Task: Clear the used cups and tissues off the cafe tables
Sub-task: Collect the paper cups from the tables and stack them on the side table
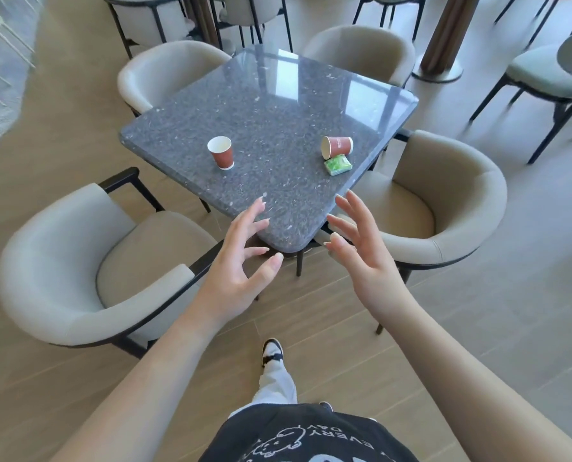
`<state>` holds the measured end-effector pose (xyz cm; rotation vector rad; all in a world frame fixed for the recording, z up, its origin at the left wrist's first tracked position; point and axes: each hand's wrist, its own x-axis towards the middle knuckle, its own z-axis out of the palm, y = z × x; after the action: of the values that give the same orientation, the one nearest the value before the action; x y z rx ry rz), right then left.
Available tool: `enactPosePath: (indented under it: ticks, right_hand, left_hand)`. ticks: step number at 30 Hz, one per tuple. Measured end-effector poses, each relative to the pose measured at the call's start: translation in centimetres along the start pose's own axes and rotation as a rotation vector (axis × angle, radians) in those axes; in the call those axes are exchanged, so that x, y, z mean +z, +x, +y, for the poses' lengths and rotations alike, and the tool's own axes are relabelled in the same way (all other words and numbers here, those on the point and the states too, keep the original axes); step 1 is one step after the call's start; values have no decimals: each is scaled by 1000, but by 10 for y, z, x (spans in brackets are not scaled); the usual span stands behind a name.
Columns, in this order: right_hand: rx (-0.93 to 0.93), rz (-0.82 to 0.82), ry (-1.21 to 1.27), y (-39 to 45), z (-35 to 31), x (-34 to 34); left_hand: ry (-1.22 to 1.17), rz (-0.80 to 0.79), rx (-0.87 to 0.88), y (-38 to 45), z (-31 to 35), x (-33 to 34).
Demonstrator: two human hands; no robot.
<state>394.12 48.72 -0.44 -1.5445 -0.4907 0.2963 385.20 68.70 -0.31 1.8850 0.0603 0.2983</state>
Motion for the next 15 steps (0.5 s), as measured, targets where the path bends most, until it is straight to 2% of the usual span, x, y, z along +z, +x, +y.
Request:
enactPosePath:
  ticks: [7, 15]
  right_hand:
    - [-7, -4, -39, 76, 19, 22]
    - [14, 39, -39, 186, 26, 59]
  left_hand:
    - [-29, 1, 9, 74, -39, -34]
    - [-23, -21, 11, 179, -84, -105]
